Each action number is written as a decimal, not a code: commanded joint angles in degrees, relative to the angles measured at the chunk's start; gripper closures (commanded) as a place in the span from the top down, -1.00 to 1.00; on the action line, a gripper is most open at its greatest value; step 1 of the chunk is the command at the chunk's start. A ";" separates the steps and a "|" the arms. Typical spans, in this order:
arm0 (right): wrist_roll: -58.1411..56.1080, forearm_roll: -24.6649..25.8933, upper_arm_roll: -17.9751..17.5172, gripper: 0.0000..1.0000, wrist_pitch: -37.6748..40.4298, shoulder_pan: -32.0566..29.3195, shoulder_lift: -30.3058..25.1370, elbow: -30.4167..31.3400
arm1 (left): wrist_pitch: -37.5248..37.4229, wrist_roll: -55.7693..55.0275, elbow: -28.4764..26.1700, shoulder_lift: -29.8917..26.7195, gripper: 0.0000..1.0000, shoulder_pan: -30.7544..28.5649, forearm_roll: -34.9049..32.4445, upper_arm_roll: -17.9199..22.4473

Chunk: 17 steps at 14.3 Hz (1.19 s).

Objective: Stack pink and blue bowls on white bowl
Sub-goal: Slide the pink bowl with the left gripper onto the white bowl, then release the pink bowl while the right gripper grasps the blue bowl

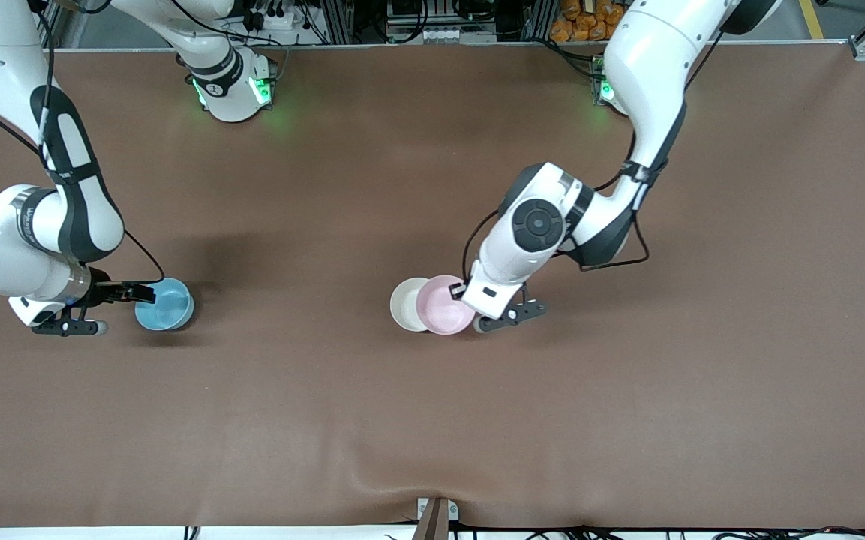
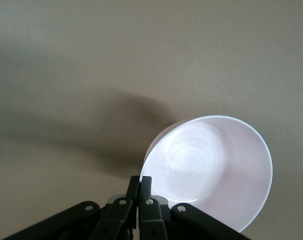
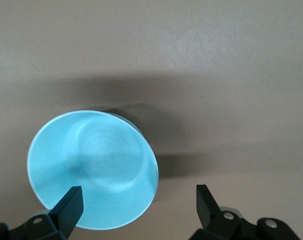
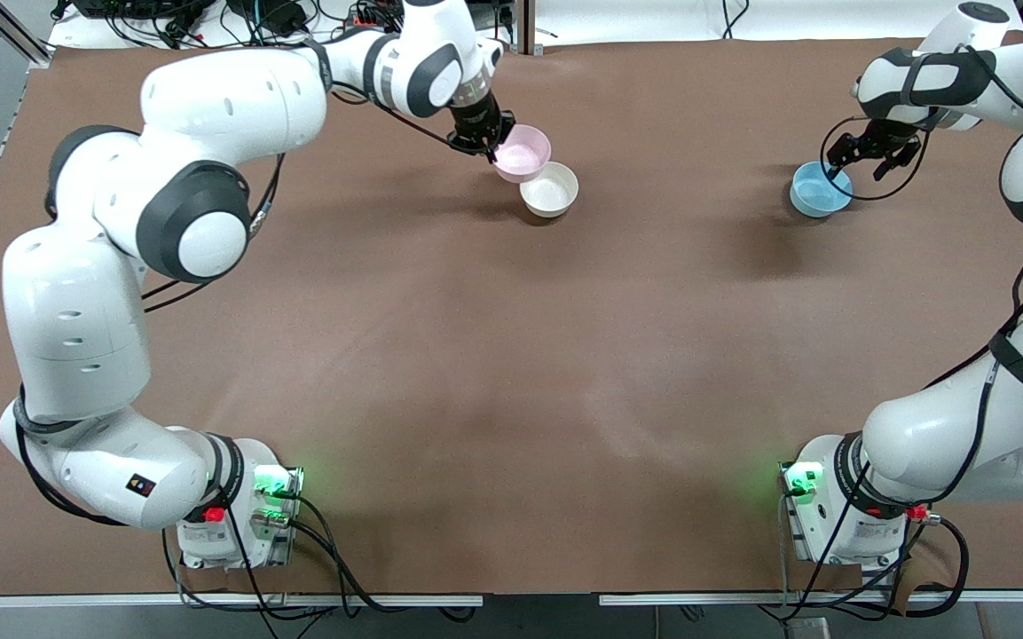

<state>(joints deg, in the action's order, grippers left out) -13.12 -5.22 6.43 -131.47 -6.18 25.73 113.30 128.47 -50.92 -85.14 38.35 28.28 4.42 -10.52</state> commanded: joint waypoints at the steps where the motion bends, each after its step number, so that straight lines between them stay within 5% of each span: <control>1: -1.20 -2.69 -0.45 1.00 -1.59 -1.11 2.12 -0.10 | 0.12 -0.67 1.99 0.94 -1.00 1.59 0.59 0.85; 5: -1.29 -2.69 -0.54 1.00 -3.44 -1.99 3.97 -0.10 | 4.06 -1.46 1.90 2.52 -1.00 3.62 0.59 0.85; 6: -1.20 -2.78 -0.54 0.51 -3.44 -1.99 4.06 -0.19 | 5.38 -1.73 1.90 3.22 -1.00 4.40 0.59 0.85; 8: -0.94 -2.95 -0.63 -0.78 -3.53 -2.08 4.15 -0.36 | 5.74 -1.56 1.81 3.49 -1.00 4.41 0.50 1.02; 9: -0.85 -3.65 -0.63 -1.00 -3.44 -1.99 4.15 -0.45 | 5.83 -1.55 1.90 3.84 -1.00 4.50 0.50 1.11; 17: -7.44 -6.38 -0.54 -1.00 -2.91 -1.90 3.54 -3.97 | 9.78 -1.55 1.81 6.12 -1.00 4.94 0.41 1.11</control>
<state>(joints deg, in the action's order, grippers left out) -17.38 -10.20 6.35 -134.57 -7.34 29.63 110.60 136.90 -51.76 -84.72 43.13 32.21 4.42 -10.02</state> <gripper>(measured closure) 0.978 0.974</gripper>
